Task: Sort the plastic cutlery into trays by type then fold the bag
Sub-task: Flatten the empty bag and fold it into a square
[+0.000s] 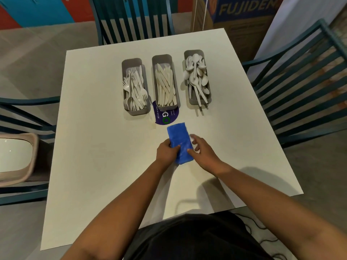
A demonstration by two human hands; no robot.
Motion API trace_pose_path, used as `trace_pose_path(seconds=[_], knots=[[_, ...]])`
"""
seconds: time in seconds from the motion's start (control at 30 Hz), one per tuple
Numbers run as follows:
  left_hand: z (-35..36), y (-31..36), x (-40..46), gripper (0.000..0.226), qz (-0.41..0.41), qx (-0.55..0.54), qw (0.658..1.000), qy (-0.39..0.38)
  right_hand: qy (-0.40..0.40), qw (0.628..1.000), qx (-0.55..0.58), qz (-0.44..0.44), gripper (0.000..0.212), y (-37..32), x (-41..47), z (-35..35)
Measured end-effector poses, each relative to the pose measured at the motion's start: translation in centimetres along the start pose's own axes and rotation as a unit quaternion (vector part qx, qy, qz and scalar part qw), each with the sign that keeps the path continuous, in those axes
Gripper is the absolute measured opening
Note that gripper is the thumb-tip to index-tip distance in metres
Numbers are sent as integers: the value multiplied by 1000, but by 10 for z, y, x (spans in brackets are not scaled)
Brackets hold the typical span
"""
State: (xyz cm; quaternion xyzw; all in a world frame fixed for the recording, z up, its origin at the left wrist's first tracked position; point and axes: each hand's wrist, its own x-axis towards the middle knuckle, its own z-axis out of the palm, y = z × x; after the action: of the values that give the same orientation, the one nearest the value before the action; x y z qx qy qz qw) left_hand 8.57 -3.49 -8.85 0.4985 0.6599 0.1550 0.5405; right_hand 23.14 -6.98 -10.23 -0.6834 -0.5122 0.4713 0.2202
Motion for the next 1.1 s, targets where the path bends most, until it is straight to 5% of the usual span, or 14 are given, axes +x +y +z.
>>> trace_pose_path(seconds=[0.13,0.27,0.47,0.57,0.8,0.97,1.1], knots=[[-6,8,-5,20,110,34,993,37,-17,984,176,5,65,-21,8,-11],[-12,7,1,16,234,100,961,105,26,991,37,-126,35,-36,8,-20],[-10,-12,-6,15,308,252,913,87,28,925,-200,-322,28,-4,3,-13],[-6,-27,-10,17,254,303,917,42,-33,918,-254,-301,32,15,-3,-3],[-4,-65,-12,23,349,393,851,-14,-105,954,-241,-145,29,13,-11,-3],[-5,-52,-15,28,232,289,929,20,-79,980,-158,-98,18,4,-10,-2],[-4,-40,-10,25,175,293,940,24,-20,996,-83,-15,21,1,-2,4]])
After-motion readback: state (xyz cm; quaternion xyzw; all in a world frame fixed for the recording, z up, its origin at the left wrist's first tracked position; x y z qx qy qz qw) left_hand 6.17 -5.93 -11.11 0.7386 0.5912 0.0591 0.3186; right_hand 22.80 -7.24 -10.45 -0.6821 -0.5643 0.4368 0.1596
